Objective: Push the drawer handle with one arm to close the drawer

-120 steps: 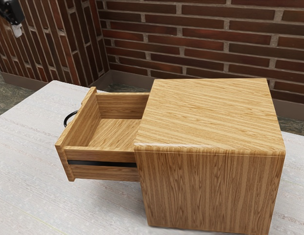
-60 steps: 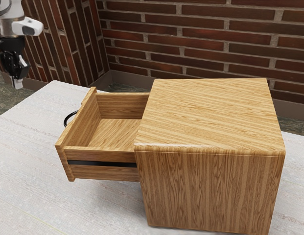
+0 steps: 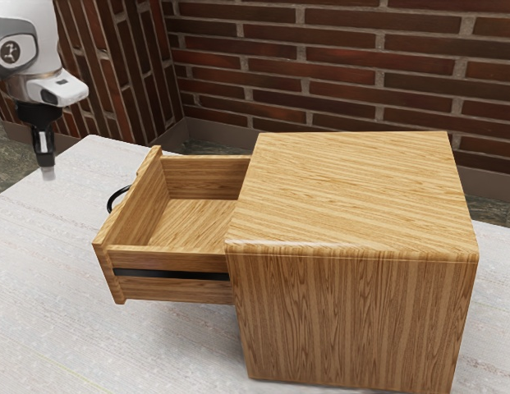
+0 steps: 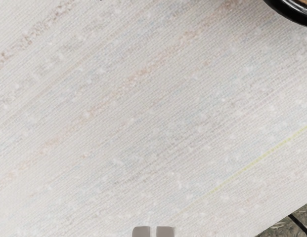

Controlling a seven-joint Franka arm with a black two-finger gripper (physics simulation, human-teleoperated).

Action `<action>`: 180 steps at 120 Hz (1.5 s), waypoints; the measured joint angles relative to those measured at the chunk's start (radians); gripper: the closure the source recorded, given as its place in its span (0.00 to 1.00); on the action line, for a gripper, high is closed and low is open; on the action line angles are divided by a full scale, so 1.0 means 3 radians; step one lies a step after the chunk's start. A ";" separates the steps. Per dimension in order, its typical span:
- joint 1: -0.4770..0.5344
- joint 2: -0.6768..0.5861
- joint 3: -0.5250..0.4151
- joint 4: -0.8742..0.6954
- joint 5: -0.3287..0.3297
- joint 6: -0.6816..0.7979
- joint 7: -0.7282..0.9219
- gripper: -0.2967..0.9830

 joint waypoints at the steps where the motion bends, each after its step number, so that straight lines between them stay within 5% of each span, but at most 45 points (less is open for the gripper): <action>1: -0.0004 0.0000 -0.0001 -0.0010 -0.0004 0.0012 0.0035 0.84; 77: -0.0078 -0.0145 -0.0360 -0.0539 -0.0128 0.0730 0.1809 0.85; 180: -0.0078 -0.0027 -0.0738 -0.0526 -0.0361 0.0951 0.1679 0.85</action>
